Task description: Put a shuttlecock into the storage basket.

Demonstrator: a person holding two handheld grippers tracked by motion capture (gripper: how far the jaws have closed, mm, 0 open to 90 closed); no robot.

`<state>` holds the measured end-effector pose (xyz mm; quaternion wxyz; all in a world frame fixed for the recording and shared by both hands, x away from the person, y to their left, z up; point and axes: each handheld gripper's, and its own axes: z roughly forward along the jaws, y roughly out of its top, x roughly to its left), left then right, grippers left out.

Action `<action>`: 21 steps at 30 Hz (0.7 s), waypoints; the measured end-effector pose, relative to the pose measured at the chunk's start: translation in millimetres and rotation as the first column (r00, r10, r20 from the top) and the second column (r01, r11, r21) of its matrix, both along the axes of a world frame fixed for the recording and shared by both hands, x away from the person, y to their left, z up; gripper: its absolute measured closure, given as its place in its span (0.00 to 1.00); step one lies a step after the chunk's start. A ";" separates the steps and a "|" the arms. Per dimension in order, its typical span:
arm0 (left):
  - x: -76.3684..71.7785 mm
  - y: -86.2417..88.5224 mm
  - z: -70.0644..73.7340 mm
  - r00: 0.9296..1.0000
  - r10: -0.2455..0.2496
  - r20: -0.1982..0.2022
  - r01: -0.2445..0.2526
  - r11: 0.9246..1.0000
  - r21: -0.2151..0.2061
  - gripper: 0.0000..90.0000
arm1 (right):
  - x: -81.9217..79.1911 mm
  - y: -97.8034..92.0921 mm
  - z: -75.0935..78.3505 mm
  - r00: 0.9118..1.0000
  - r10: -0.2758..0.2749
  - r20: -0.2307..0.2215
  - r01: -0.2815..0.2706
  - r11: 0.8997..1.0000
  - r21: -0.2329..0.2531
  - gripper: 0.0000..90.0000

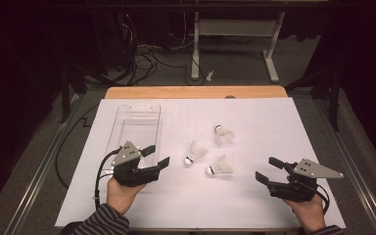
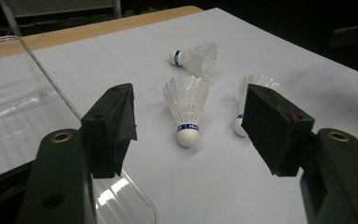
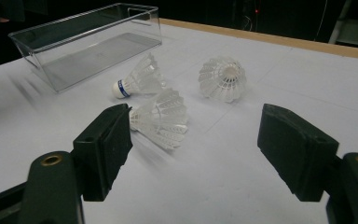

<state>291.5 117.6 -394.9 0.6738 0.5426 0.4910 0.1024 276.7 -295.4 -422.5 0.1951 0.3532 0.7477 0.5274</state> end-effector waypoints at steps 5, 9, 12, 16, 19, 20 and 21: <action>3.3 -5.0 1.1 1.000 -0.009 0.001 0.009 1.000 0.002 0.39 | 0.3 -0.2 -0.1 1.000 -0.001 -0.002 0.001 1.000 -0.001 0.29; 5.5 -10.3 1.3 1.000 -0.017 0.001 0.017 1.000 0.001 0.39 | 0.3 -0.3 -0.1 1.000 -0.001 -0.004 0.001 1.000 -0.001 0.29; 7.4 -14.7 1.1 1.000 -0.027 -0.003 0.027 1.000 0.003 0.40 | 0.3 -0.4 -0.1 1.000 -0.001 -0.003 0.001 1.000 0.000 0.29; 10.9 -21.1 1.4 0.999 -0.035 -0.006 0.035 0.999 -0.001 0.39 | 0.3 -0.5 -0.1 1.000 0.000 -0.003 0.000 1.000 0.001 0.29; 13.8 -25.7 1.4 0.999 -0.044 -0.011 0.044 0.999 -0.005 0.40 | 0.2 -0.6 0.0 1.000 0.000 -0.002 0.000 1.000 0.002 0.29; 14.7 -27.4 1.4 0.999 -0.046 -0.013 0.046 0.999 -0.007 0.40 | 0.2 -0.6 0.0 1.000 0.000 -0.002 0.000 1.000 0.002 0.29; 15.9 -29.5 1.5 0.999 -0.048 -0.017 0.048 0.999 -0.009 0.40 | 0.2 -0.6 0.0 1.000 0.000 -0.002 0.000 1.000 0.002 0.29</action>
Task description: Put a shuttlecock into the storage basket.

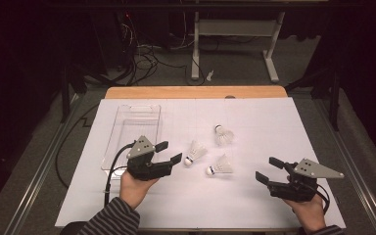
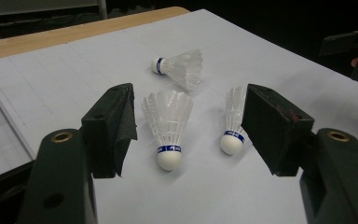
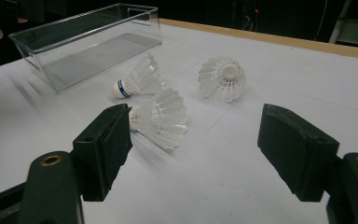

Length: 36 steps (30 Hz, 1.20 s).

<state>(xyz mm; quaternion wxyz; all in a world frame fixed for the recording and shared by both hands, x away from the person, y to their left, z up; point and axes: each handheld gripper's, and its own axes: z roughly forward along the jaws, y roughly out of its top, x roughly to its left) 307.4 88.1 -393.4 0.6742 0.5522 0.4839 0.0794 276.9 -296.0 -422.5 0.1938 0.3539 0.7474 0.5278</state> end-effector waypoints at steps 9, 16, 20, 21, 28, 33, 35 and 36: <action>6.9 -13.5 0.8 1.000 -0.016 -0.004 0.016 1.000 0.009 0.40 | -0.1 -0.1 0.1 1.000 0.002 0.001 -0.002 1.000 0.001 0.29; 11.1 -22.1 0.6 1.000 -0.027 -0.007 0.027 1.000 0.015 0.40 | -0.5 0.0 0.2 1.000 0.003 0.000 -0.003 1.000 0.002 0.29; 13.3 -26.8 1.4 0.999 -0.034 -0.005 0.034 0.999 0.018 0.40 | -0.4 0.1 0.2 1.000 0.005 0.001 -0.005 1.000 0.001 0.29; 13.8 -28.0 1.6 0.999 -0.036 -0.004 0.036 0.999 0.019 0.40 | -0.5 0.1 0.2 1.000 0.005 0.000 -0.005 1.000 0.002 0.29; 18.3 -36.7 2.1 0.999 -0.043 -0.006 0.043 0.999 0.018 0.40 | -0.4 0.2 0.1 1.000 0.006 0.002 -0.006 1.000 0.000 0.29; 21.7 -42.6 1.8 0.999 -0.047 -0.005 0.047 0.999 0.020 0.40 | -0.4 0.3 0.1 1.000 0.007 0.002 -0.007 1.000 0.000 0.29; 23.3 -44.8 1.4 0.999 -0.047 -0.007 0.048 0.999 0.019 0.40 | -0.5 0.4 0.2 1.000 0.008 0.003 -0.008 1.000 -0.001 0.29; 24.1 -45.8 1.1 0.999 -0.048 -0.008 0.048 0.999 0.024 0.40 | -0.6 0.4 0.2 1.000 0.008 0.002 -0.008 1.000 0.000 0.29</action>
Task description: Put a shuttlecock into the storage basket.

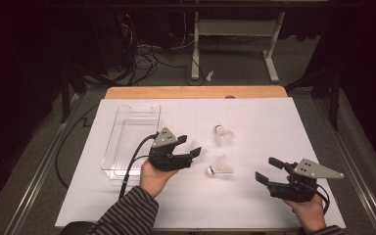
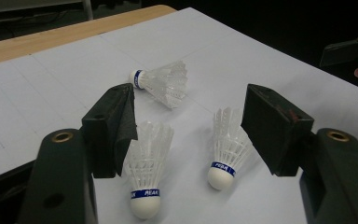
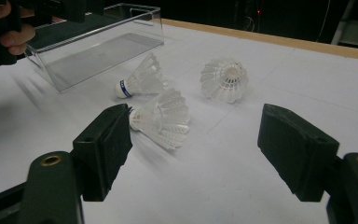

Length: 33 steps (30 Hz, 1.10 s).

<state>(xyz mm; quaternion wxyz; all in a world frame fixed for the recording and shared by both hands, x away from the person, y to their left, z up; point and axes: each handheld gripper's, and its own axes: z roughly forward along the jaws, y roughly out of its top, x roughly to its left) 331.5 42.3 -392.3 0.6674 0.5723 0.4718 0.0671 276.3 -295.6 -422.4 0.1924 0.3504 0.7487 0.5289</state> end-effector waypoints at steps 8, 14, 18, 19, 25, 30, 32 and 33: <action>7.6 -9.1 1.2 1.000 0.001 -0.002 -0.001 1.000 -0.002 0.40 | 0.1 0.0 0.0 1.000 0.003 0.001 -0.003 1.000 -0.001 0.29; 11.6 -19.0 0.5 1.000 -0.008 -0.005 0.008 1.000 0.003 0.40 | 0.0 0.2 0.0 1.000 0.003 0.001 -0.003 1.000 -0.001 0.29; 15.1 -24.7 -1.1 1.000 -0.012 -0.014 0.012 1.000 0.016 0.40 | 0.0 0.0 0.0 1.000 0.004 0.002 -0.004 1.000 -0.003 0.29; 15.8 -25.5 -1.4 1.000 -0.013 -0.014 0.013 1.000 0.023 0.40 | 0.0 0.1 0.0 1.000 0.004 0.002 -0.004 1.000 -0.003 0.29; 18.5 -28.5 -2.1 1.000 -0.013 -0.022 0.015 0.998 0.059 0.41 | -0.2 0.0 0.1 1.000 0.006 0.003 -0.006 1.000 -0.002 0.29; 21.2 -29.5 -0.7 0.999 -0.011 -0.039 0.015 0.996 0.091 0.41 | 0.0 0.2 0.0 1.000 0.007 0.003 -0.007 1.000 -0.004 0.29; 22.2 -30.1 0.0 0.999 -0.009 -0.044 0.013 0.994 0.104 0.42 | -0.1 0.2 0.0 1.000 0.007 0.003 -0.007 1.000 -0.004 0.29; 23.1 -30.3 0.6 0.999 -0.006 -0.051 0.012 0.993 0.114 0.41 | -0.1 0.2 0.1 1.000 0.008 0.004 -0.008 1.000 -0.004 0.29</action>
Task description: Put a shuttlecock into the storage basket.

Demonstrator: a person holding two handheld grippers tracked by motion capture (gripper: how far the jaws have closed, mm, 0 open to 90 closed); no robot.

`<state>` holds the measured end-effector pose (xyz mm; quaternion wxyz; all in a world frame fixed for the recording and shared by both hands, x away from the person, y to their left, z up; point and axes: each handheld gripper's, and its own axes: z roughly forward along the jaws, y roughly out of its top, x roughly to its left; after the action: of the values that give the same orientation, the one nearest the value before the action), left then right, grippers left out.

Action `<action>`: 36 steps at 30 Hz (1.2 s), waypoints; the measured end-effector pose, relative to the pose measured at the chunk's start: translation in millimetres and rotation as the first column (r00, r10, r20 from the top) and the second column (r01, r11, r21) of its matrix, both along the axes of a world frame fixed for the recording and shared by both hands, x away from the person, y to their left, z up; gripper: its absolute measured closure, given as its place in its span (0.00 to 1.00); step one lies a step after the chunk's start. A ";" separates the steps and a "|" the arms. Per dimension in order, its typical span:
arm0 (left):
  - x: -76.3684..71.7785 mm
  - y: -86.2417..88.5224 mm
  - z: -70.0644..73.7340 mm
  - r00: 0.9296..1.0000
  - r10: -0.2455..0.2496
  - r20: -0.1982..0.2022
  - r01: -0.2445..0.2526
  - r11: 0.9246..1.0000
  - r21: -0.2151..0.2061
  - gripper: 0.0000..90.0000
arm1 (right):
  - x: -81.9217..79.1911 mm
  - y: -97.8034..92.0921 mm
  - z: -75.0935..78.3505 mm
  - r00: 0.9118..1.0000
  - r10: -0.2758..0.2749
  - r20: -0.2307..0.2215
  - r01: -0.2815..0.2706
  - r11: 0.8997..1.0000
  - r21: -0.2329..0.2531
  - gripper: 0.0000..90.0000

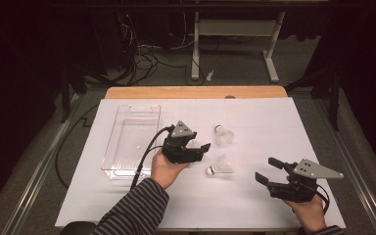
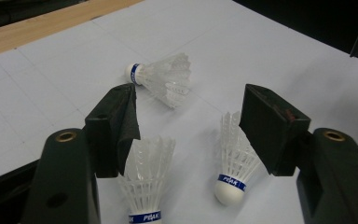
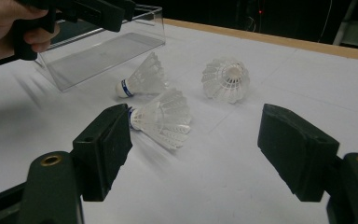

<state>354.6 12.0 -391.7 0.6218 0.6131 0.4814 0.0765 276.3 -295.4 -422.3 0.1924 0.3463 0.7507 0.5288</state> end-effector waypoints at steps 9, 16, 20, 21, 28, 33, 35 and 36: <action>7.2 -2.2 1.7 0.998 0.003 -0.063 0.002 0.997 0.073 0.43 | -0.2 0.0 0.2 1.000 0.000 0.000 0.000 1.000 0.000 0.29; 12.1 -3.6 0.0 0.993 0.013 -0.117 0.002 0.992 0.126 0.44 | -0.2 0.2 0.1 1.000 0.001 0.000 -0.001 1.000 -0.002 0.29; 15.6 -3.4 0.8 0.988 0.018 -0.152 0.005 0.989 0.149 0.44 | 0.0 0.3 0.0 1.000 0.002 -0.001 -0.002 1.000 -0.002 0.29; 16.3 -3.1 1.2 0.987 0.016 -0.162 0.009 0.987 0.157 0.44 | 0.0 0.3 0.0 1.000 0.002 -0.001 -0.002 1.000 -0.003 0.29; 21.8 -4.7 0.0 0.976 0.036 -0.213 0.011 0.977 0.215 0.44 | 0.0 0.4 0.1 1.000 0.003 -0.002 -0.003 1.000 -0.004 0.29; 26.7 -5.2 -4.7 0.964 0.049 -0.260 0.020 0.966 0.256 0.44 | -0.1 0.4 0.2 1.000 0.004 -0.002 -0.004 1.000 -0.005 0.29; 28.4 -5.6 -7.1 0.957 0.058 -0.284 0.022 0.962 0.271 0.44 | 0.0 0.4 0.2 1.000 0.005 -0.002 -0.005 1.000 -0.005 0.29; 29.3 -5.5 -8.3 0.955 0.062 -0.291 0.023 0.959 0.281 0.44 | -0.1 0.4 0.2 1.000 0.004 -0.002 -0.004 1.000 -0.005 0.29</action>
<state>383.9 6.5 -400.0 0.4482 0.6949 0.5594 0.0575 276.2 -295.0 -422.1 0.1914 0.3446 0.7529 0.5270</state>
